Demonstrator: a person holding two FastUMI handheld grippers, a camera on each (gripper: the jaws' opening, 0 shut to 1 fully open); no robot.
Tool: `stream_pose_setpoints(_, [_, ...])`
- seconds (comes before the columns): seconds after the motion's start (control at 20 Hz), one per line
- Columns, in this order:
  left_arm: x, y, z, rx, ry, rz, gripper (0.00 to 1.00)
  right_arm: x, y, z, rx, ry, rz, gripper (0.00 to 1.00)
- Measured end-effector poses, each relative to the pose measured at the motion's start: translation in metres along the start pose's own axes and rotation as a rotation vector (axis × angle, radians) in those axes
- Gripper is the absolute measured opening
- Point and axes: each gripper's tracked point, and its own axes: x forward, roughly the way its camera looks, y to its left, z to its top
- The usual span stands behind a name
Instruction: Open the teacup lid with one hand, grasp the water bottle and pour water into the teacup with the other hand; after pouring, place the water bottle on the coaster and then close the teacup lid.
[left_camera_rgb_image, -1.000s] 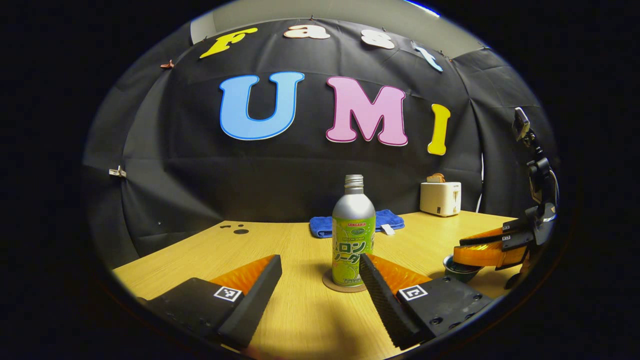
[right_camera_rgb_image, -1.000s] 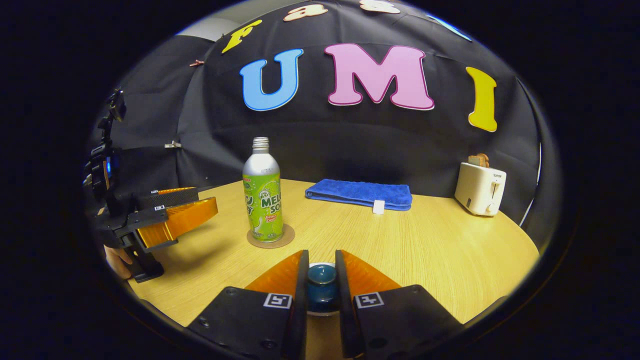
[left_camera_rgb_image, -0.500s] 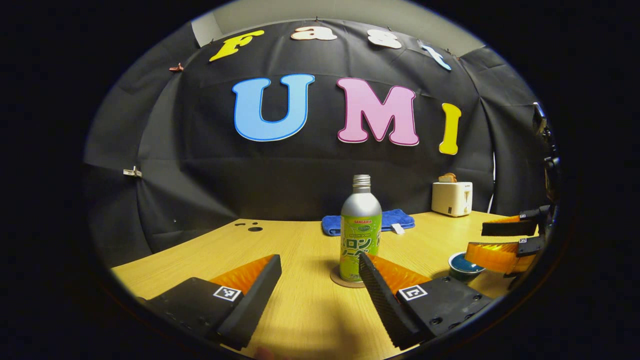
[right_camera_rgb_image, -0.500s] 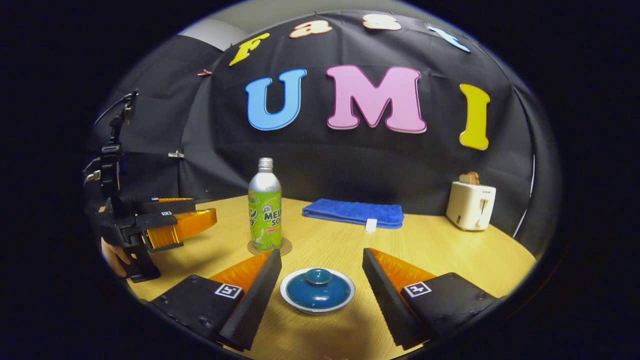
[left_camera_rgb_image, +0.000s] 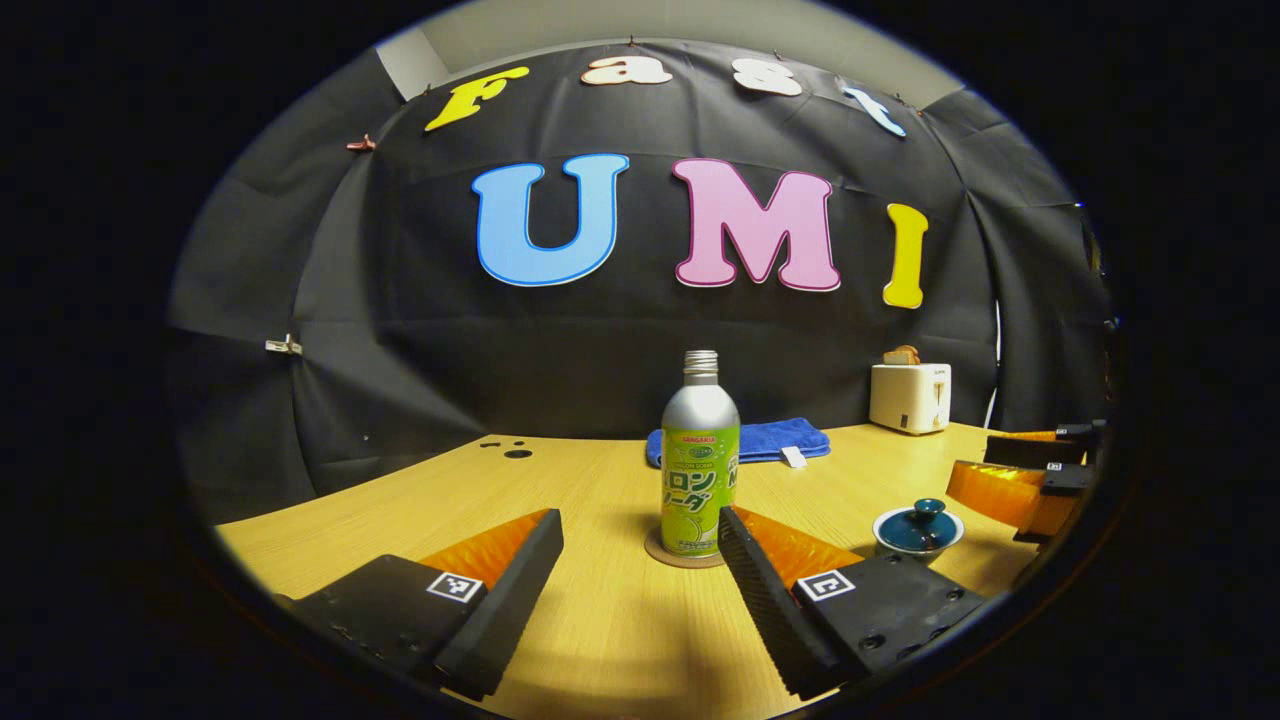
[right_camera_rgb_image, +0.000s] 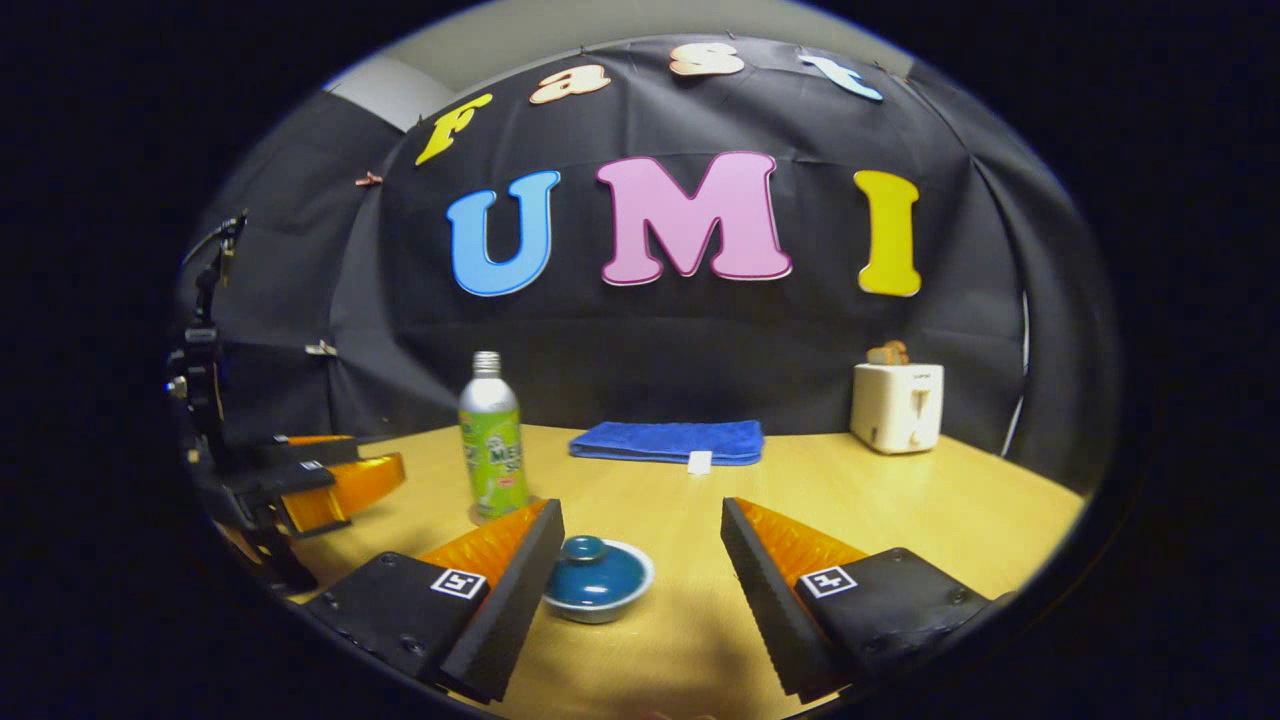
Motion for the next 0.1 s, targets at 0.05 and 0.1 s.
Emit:
stream_pose_setpoints(0.05, [0.0002,-0.003,0.0002,-0.001,-0.001,-0.006,0.98,-0.002,-0.0049,-0.0001,-0.004,-0.001,-0.012,0.98])
stream_pose_setpoints(0.1, [0.0003,-0.007,0.0009,-0.001,-0.001,-0.012,0.98,-0.0015,-0.0049,-0.0002,-0.006,0.0,-0.011,0.99])
